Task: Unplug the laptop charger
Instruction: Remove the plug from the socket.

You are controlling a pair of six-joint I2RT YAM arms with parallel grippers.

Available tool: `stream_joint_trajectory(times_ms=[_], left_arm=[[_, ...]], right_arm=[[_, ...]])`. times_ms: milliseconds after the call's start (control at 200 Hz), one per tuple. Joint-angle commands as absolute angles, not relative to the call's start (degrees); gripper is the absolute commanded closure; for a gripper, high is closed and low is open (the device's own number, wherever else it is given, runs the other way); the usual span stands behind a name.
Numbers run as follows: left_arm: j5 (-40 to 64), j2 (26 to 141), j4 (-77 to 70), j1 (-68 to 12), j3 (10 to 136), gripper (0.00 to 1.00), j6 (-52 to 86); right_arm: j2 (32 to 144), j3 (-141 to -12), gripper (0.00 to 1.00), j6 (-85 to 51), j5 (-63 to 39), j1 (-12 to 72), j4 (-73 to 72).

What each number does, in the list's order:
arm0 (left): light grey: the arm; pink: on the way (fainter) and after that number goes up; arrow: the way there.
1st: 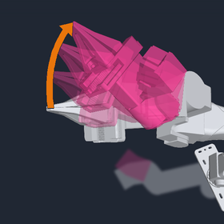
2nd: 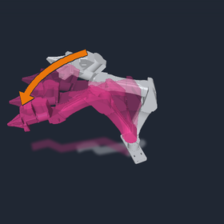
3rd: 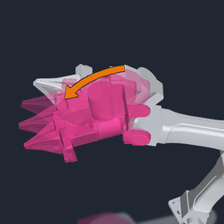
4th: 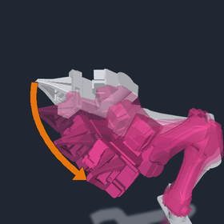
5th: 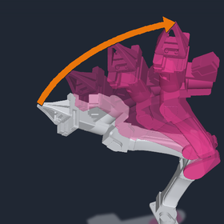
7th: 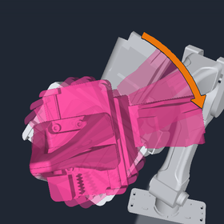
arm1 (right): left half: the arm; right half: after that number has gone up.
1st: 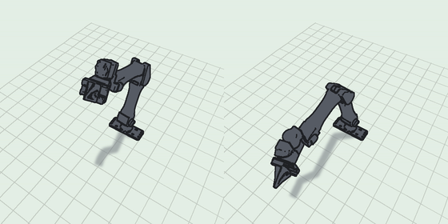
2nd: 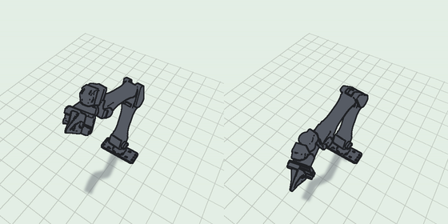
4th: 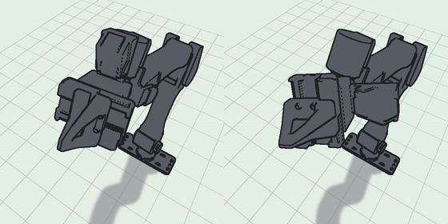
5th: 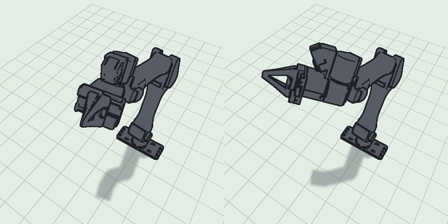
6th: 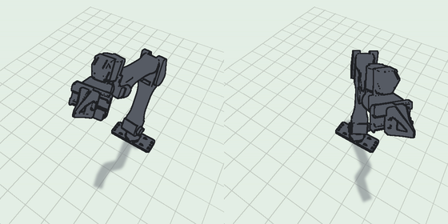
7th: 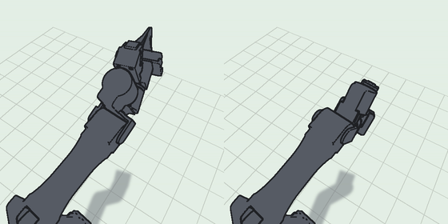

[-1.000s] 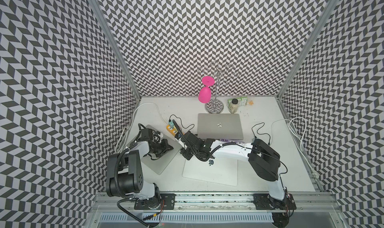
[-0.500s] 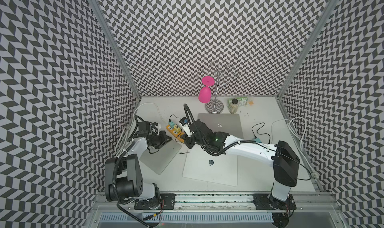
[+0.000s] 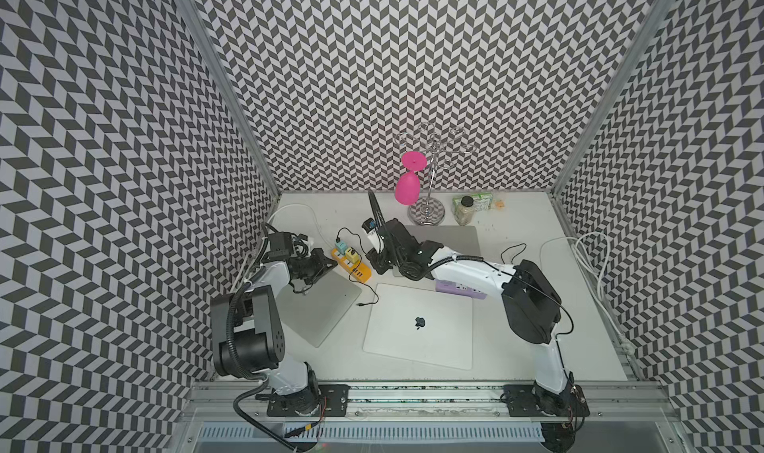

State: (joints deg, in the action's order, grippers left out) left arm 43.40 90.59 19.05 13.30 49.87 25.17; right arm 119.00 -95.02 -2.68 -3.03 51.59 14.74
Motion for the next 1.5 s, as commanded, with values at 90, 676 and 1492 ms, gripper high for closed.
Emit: stream_joint_trajectory(times_ms=[90, 676, 1492], left_arm=[[44.95, 92.66, 16.87, 13.71, 52.59, 1.0, 25.74], [45.06, 95.84, 16.87, 13.83, 53.9, 1.0, 24.87], [44.46, 99.99, 16.96, 14.15, 57.2, 1.0, 24.17]], right_arm=[[116.82, -93.36, 0.71, -1.48, -12.7, 52.89, 10.75], [125.9, -97.67, 0.6, -7.51, -12.13, 53.57, 3.78], [134.46, -107.63, 0.54, -6.68, -5.22, 51.75, 5.15]])
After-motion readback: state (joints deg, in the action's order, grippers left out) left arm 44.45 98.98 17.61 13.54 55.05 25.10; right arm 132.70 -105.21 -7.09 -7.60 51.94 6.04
